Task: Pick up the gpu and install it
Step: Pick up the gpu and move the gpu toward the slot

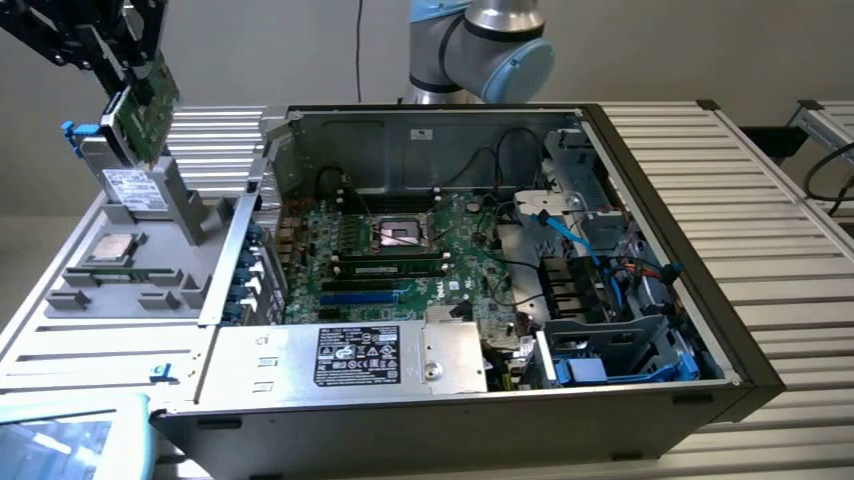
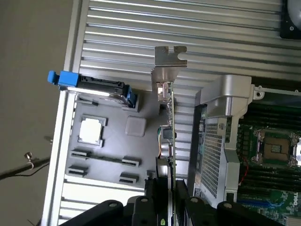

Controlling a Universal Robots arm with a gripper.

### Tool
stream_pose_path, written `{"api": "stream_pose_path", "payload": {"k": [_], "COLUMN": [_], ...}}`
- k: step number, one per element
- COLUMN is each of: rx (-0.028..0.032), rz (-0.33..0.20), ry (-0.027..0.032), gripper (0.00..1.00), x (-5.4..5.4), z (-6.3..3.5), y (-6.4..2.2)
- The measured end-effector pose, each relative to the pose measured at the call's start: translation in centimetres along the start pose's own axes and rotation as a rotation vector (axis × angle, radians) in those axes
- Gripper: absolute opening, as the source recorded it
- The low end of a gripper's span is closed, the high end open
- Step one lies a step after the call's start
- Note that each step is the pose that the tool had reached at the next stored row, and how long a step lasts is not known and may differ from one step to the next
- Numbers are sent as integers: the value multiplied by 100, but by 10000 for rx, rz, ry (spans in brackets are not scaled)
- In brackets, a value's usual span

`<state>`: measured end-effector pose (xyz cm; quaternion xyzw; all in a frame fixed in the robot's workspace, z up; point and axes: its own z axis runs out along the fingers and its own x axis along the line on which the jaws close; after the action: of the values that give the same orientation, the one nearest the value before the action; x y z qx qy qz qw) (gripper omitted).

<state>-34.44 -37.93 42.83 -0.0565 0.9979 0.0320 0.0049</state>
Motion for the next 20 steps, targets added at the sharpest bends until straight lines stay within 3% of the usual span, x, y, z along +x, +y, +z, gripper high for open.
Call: {"api": "stream_pose_path", "payload": {"k": [20], "rx": [-46], "rz": [-3434], "ry": [218], "gripper": [28], "x": [-29], "z": [0], "y": [-3]}}
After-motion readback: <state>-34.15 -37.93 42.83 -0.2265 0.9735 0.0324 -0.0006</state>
